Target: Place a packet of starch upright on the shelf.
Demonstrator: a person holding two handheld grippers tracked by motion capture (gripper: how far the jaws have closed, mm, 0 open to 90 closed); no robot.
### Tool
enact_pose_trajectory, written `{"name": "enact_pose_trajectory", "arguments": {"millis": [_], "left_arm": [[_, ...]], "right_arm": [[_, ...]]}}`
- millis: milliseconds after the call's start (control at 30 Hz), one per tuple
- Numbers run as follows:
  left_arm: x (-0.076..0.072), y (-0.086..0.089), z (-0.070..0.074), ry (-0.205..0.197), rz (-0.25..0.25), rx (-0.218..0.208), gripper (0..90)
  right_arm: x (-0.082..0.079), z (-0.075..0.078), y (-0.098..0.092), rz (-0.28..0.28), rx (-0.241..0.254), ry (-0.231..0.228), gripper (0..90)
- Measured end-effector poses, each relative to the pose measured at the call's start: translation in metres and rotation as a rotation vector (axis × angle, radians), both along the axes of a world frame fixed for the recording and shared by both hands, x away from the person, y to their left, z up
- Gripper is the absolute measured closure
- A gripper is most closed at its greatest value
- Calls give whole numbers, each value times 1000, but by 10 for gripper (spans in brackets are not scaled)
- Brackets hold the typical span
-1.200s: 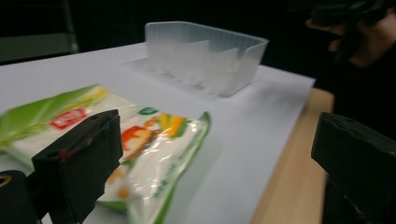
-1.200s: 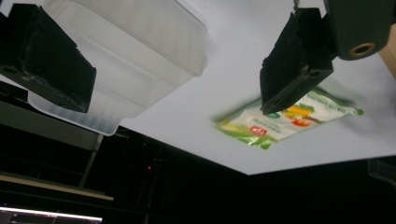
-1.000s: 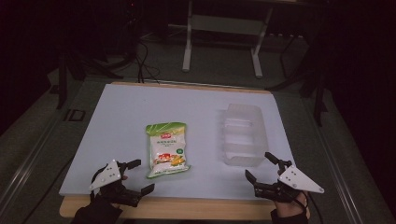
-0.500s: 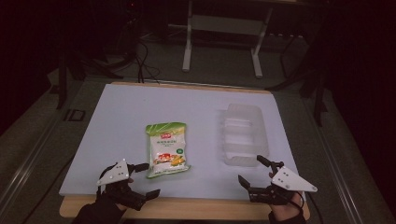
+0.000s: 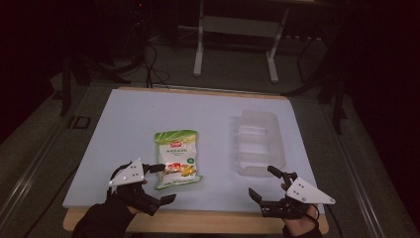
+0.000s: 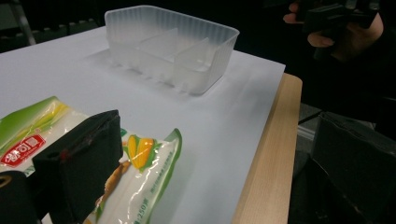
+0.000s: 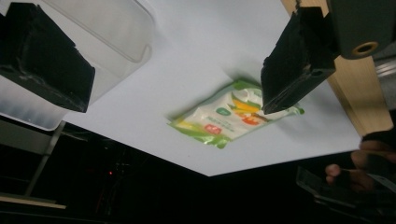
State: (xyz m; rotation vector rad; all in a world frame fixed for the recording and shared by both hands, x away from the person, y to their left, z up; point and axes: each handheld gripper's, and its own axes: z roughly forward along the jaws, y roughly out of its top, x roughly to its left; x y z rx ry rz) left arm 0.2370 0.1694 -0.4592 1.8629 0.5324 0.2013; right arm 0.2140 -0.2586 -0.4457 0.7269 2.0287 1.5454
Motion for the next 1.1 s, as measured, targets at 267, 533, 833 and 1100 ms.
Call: {"name": "enact_pose_trajectory", "arguments": {"millis": [267, 533, 833, 1100], "left_arm": [[20, 1, 13, -15, 35, 8, 25], [42, 8, 20, -23, 90, 25, 25], [71, 15, 15, 9, 149, 18, 26], [97, 19, 7, 20, 195, 17, 73]], "right_arm": [[3, 0, -2, -6, -15, 39, 157], [-3, 7, 1, -47, 9, -9, 195], [1, 5, 2, -43, -43, -12, 150], [0, 8, 0, -32, -10, -30, 109]]}}
